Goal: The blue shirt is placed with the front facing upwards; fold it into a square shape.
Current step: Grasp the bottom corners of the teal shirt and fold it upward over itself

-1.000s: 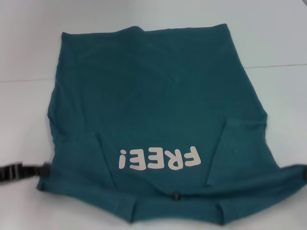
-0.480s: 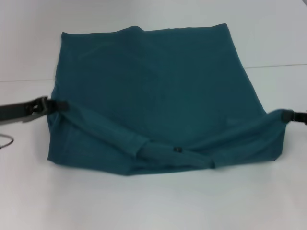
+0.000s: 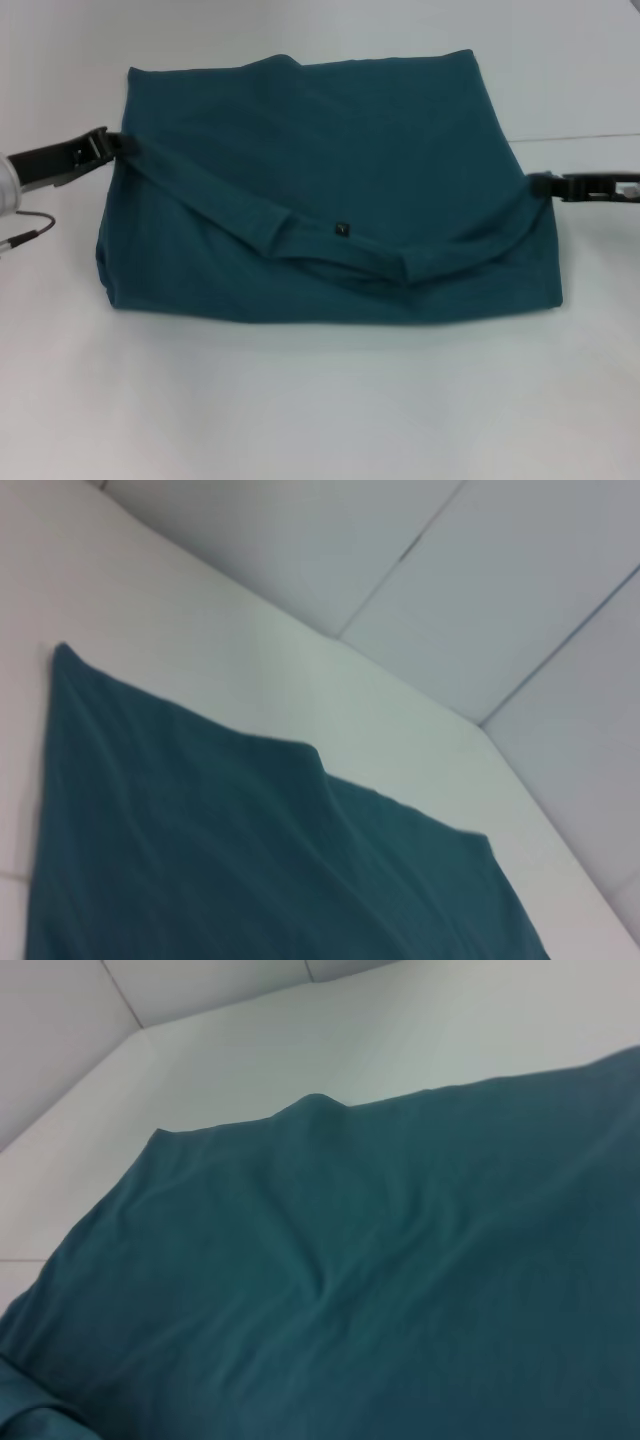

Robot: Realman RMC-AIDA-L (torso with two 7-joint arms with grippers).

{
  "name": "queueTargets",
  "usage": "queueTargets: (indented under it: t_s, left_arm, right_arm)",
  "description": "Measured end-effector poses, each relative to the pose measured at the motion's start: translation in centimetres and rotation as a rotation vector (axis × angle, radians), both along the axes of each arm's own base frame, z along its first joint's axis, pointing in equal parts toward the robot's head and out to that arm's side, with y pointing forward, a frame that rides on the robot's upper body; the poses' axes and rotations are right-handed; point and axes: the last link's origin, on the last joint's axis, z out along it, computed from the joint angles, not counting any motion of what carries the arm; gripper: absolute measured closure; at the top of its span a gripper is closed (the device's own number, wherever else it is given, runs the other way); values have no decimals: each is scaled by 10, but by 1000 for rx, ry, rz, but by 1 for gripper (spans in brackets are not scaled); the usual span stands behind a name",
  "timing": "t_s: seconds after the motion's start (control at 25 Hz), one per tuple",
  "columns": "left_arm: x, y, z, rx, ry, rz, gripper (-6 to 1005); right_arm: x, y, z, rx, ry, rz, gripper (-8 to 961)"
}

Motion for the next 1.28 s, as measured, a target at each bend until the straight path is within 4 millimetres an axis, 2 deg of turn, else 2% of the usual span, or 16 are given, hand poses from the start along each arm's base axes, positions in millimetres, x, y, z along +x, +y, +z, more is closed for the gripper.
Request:
queueTargets:
  t_s: [0.16,0.32,0.64,0.8,1.0,1.28]
  left_arm:
    - [5,11,-2,37,21,15,972]
    - [9,16,0,60,20,19,972]
    - [18,26,7,110,-3,23,972]
    - [26,32,9,122,1,13,972]
    - [27,32,1,123,3,25,971]
    - [13,24,-11,155,-14,59,971]
  right_arm:
    - [-16,16,-1,13,-29,28,917]
    - [-25,27,7,32,-46,39,917]
    - [-32,41,34,84,-71,33,917]
    - [-37,46,41,103,-83,46,917]
    - [-36,48,36,113,-105,38,917]
    - [-26,50,23,124,-149,7,917]
